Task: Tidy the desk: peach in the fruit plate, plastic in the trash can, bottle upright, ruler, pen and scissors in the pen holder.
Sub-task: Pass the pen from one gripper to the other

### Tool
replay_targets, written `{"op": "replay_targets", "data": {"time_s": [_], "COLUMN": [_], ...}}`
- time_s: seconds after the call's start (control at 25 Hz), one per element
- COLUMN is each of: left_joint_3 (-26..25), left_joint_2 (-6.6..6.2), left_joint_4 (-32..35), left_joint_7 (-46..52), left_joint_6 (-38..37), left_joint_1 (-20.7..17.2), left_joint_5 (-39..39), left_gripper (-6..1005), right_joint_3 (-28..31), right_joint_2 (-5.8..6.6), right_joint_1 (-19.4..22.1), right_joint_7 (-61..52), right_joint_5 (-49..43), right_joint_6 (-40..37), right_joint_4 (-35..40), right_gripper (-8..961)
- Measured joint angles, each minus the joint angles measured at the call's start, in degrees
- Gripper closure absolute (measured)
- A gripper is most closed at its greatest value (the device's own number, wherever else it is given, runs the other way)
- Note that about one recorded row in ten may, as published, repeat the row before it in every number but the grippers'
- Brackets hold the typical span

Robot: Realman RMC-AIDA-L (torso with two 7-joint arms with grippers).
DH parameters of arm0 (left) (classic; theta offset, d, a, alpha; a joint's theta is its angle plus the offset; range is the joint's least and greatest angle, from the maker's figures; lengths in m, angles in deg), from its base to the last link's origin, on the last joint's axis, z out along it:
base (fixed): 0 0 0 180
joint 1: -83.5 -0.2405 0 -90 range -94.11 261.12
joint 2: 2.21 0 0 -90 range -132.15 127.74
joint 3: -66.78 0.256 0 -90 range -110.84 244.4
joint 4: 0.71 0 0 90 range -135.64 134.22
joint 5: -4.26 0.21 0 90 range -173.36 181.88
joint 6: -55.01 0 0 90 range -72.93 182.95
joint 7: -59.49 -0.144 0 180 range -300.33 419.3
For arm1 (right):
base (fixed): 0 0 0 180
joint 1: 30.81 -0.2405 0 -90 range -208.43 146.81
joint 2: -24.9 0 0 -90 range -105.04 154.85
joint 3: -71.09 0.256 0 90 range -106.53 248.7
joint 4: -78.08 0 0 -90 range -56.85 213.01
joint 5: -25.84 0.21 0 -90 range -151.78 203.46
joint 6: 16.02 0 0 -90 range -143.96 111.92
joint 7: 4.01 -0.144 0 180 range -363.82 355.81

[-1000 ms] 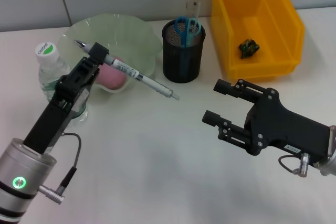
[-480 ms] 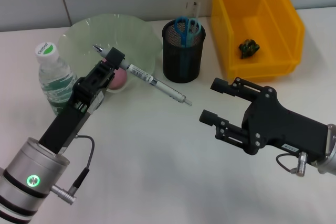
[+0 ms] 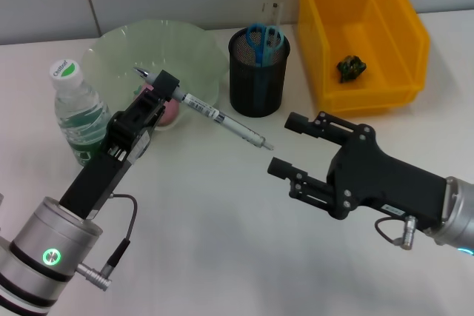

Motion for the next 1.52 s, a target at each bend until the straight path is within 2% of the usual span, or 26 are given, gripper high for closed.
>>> {"op": "replay_targets", "data": {"time_s": [0.64, 1.52], "left_joint_3": [-1.15, -2.65], "left_joint_2": [0.00, 0.00], "left_joint_4": [-0.91, -1.44], "left_joint_7": [-0.06, -0.09], "left_joint_6": [0.15, 1.29], "left_joint_1": [0.21, 0.60], "left_joint_5": [0.00, 1.96], "left_gripper": [860, 860], "right_joint_3": [2.06, 2.66], "right_joint_2": [-0.25, -0.25], "right_joint_1": [-3.15, -4.57], "right_joint_7": [6.50, 6.68], "right_joint_5": [0.01, 0.01], "right_joint_6": [2.97, 4.35], "right_joint_4": [-6.43, -7.66], "right_gripper": [329, 344]}}
